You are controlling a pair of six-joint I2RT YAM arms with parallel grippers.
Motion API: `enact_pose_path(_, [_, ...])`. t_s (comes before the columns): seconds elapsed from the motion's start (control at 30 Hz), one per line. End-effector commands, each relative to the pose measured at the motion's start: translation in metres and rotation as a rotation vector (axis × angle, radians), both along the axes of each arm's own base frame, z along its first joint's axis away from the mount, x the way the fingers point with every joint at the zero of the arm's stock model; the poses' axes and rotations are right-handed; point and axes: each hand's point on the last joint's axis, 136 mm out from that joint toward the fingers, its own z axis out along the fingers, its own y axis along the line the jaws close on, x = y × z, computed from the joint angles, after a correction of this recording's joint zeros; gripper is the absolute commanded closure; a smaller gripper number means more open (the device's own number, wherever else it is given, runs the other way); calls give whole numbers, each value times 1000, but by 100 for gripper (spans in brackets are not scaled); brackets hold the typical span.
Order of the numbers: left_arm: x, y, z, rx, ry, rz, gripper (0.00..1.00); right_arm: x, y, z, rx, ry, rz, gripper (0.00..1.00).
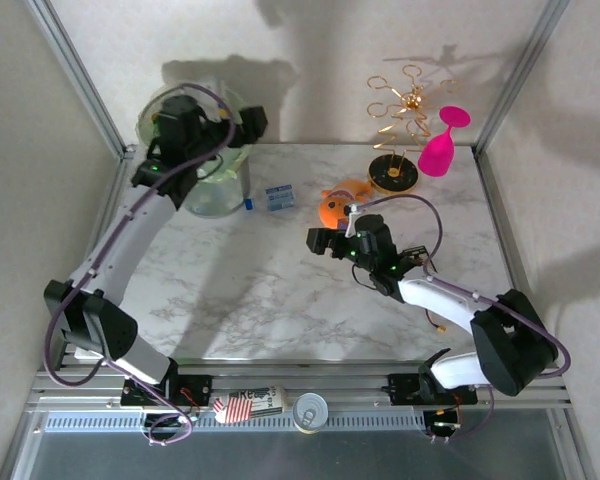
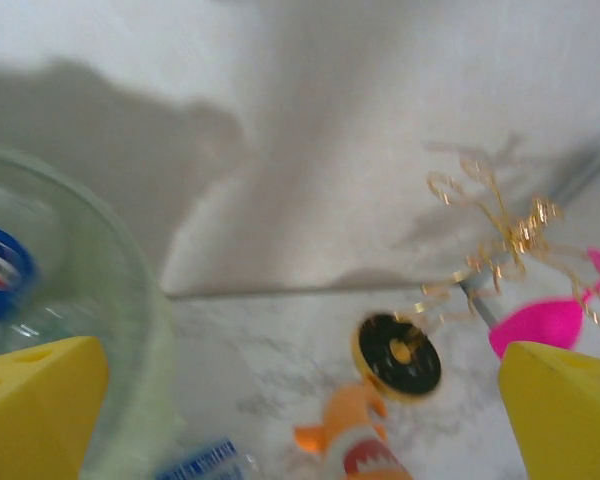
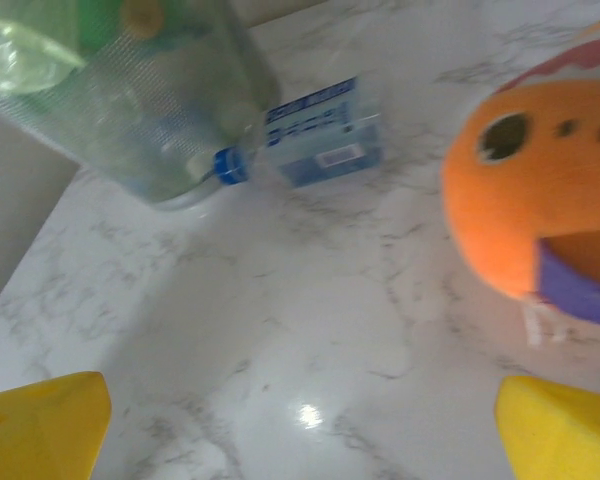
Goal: Put the plastic bottles in the bin
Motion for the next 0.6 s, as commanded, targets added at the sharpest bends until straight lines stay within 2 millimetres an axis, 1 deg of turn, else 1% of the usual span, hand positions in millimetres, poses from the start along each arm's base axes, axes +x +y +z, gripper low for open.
enact_pose_path(0.0, [6, -32, -36, 36, 47, -41, 1, 6, -30, 6, -8, -9, -106, 1])
enact_pose_path(0.1, [14, -52, -68, 113, 89, -40, 1, 7, -48, 7, 1, -12, -152, 1])
enact_pose_path(0.2, [27, -63, -101, 219, 128, -6, 1, 7, -65, 8, 11, -9, -195, 1])
enact_pose_path(0.3, [39, -77, -135, 301, 176, -20, 0, 7, -76, 9, 17, -10, -222, 1])
enact_pose_path(0.37, [48, -84, -162, 333, 222, -31, 0, 6, -81, 10, 22, -12, -237, 1])
enact_pose_path(0.43, [58, -86, -188, 367, 265, -24, 0, 6, -85, 11, 24, -11, -245, 1])
enact_pose_path(0.57, [76, -82, -239, 446, 338, 28, 0, 6, -90, 11, 24, -8, -256, 1])
